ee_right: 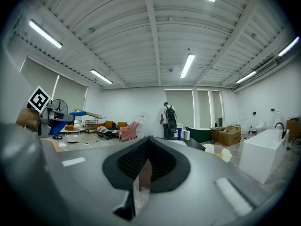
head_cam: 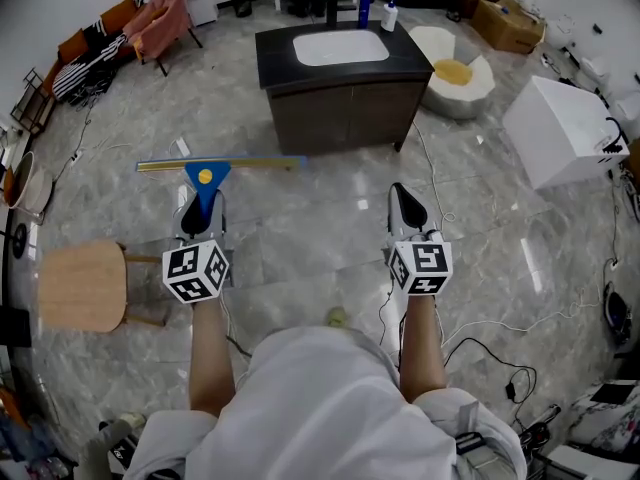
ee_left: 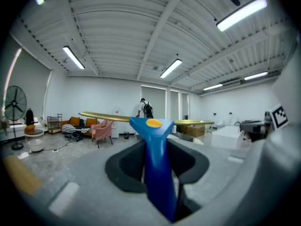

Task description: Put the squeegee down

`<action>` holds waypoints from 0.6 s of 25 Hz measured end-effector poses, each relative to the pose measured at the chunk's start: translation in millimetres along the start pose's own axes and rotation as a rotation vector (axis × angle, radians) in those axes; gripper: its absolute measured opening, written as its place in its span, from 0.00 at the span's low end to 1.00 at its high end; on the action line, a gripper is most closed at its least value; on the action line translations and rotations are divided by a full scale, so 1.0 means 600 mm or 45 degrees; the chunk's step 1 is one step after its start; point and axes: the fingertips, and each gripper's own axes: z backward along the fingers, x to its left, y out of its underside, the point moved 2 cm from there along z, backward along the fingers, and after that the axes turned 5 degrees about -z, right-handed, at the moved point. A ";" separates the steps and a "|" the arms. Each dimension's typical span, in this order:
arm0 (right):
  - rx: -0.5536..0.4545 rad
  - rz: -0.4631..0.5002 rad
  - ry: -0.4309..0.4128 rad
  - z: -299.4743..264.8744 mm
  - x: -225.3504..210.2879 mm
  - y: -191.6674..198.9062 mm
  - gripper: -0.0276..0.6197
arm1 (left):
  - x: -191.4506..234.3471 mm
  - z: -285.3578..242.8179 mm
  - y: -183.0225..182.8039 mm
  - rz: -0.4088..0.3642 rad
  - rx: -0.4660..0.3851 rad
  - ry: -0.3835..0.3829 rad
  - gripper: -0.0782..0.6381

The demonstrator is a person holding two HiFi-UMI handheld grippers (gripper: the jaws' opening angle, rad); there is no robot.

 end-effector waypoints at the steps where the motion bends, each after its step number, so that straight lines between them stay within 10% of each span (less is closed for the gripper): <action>1: -0.004 -0.001 -0.002 -0.003 -0.011 0.000 0.05 | -0.008 -0.008 0.001 -0.001 0.004 -0.003 0.29; 15: -0.016 0.019 -0.034 -0.074 -0.135 -0.009 0.05 | -0.084 -0.134 -0.013 -0.010 0.019 -0.025 0.29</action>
